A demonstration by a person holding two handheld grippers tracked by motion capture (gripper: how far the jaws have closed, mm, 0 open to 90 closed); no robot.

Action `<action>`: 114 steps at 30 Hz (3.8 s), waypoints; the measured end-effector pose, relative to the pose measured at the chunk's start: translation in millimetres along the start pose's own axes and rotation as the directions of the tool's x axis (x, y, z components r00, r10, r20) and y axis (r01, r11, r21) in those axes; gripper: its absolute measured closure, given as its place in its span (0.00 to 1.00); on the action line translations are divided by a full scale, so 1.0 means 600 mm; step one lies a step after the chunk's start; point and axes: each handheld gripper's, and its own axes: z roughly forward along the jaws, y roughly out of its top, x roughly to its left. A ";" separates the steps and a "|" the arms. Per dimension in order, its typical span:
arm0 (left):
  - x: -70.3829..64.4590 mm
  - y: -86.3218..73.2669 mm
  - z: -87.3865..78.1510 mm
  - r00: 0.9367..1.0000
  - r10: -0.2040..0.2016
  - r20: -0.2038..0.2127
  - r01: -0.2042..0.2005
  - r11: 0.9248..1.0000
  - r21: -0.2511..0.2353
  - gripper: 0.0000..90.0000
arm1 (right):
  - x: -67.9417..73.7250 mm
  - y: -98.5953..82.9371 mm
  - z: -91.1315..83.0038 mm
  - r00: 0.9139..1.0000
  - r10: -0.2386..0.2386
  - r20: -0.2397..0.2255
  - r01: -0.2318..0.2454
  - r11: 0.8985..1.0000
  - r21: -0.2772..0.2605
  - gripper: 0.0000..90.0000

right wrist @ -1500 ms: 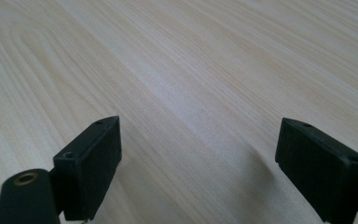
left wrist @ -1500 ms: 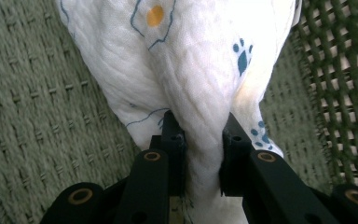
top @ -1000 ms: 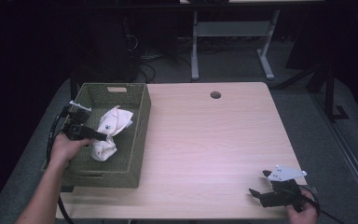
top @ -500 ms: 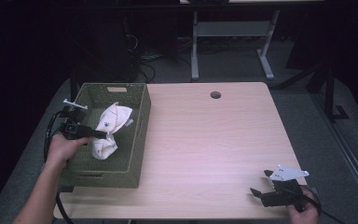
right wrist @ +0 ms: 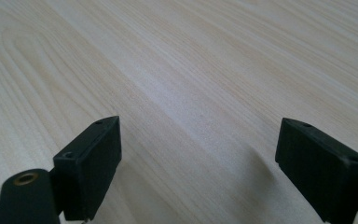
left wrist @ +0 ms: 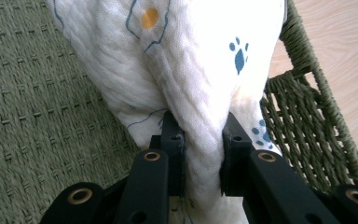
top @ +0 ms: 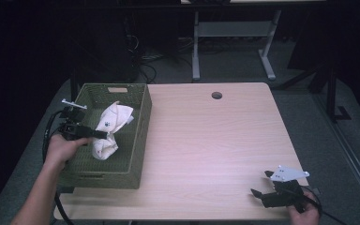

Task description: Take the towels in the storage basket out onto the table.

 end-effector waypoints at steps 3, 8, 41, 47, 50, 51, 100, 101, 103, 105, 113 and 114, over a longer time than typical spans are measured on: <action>-0.004 0.001 -0.005 1.000 -0.005 0.013 0.005 1.000 -0.017 0.84 | 0.000 -0.001 0.000 1.000 -0.003 0.001 0.003 1.000 -0.003 0.16; -0.009 0.002 -0.015 0.999 -0.009 0.032 0.011 0.998 -0.056 0.84 | -0.001 -0.001 -0.002 1.000 -0.004 0.005 0.004 1.000 -0.004 0.16; -0.130 0.052 -0.027 0.980 0.156 0.126 -0.142 0.983 -0.118 0.84 | -0.001 0.000 -0.004 1.000 -0.008 0.004 0.008 1.000 -0.006 0.16; -0.143 0.061 -0.024 0.976 0.169 0.135 -0.154 0.981 -0.118 0.84 | -0.001 0.000 -0.006 1.000 -0.005 0.002 0.005 1.000 -0.006 0.16; -0.152 0.065 -0.020 0.974 0.179 0.140 -0.164 0.980 -0.114 0.84 | -0.001 0.000 -0.006 1.000 -0.004 0.002 0.005 1.000 -0.007 0.16; -0.154 0.066 -0.019 0.974 0.178 0.142 -0.163 0.980 -0.112 0.84 | -0.001 0.000 -0.006 1.000 -0.006 0.002 0.006 1.000 -0.008 0.16; -0.255 0.109 0.069 0.946 0.260 0.191 -0.259 0.965 -0.033 0.83 | -0.003 -0.003 -0.013 1.000 -0.002 0.000 0.002 1.000 -0.027 0.16; -0.256 0.109 0.070 0.946 0.262 0.191 -0.261 0.965 -0.033 0.83 | -0.003 -0.003 -0.013 1.000 -0.002 0.000 0.002 1.000 -0.027 0.16; -0.258 0.109 0.072 0.946 0.263 0.191 -0.263 0.964 -0.029 0.83 | -0.003 -0.002 -0.014 1.000 -0.004 0.000 0.004 1.000 -0.027 0.16; -0.261 0.109 0.074 0.945 0.266 0.193 -0.266 0.964 -0.028 0.83 | -0.003 -0.003 -0.014 1.000 -0.005 0.000 0.005 1.000 -0.029 0.16; -0.272 0.111 0.091 0.941 0.270 0.205 -0.272 0.962 -0.020 0.83 | -0.004 -0.003 -0.015 1.000 -0.006 0.001 0.006 1.000 -0.029 0.16; -0.273 0.111 0.094 0.940 0.271 0.206 -0.273 0.962 -0.018 0.83 | -0.004 -0.003 -0.016 1.000 -0.006 0.001 0.006 1.000 -0.030 0.16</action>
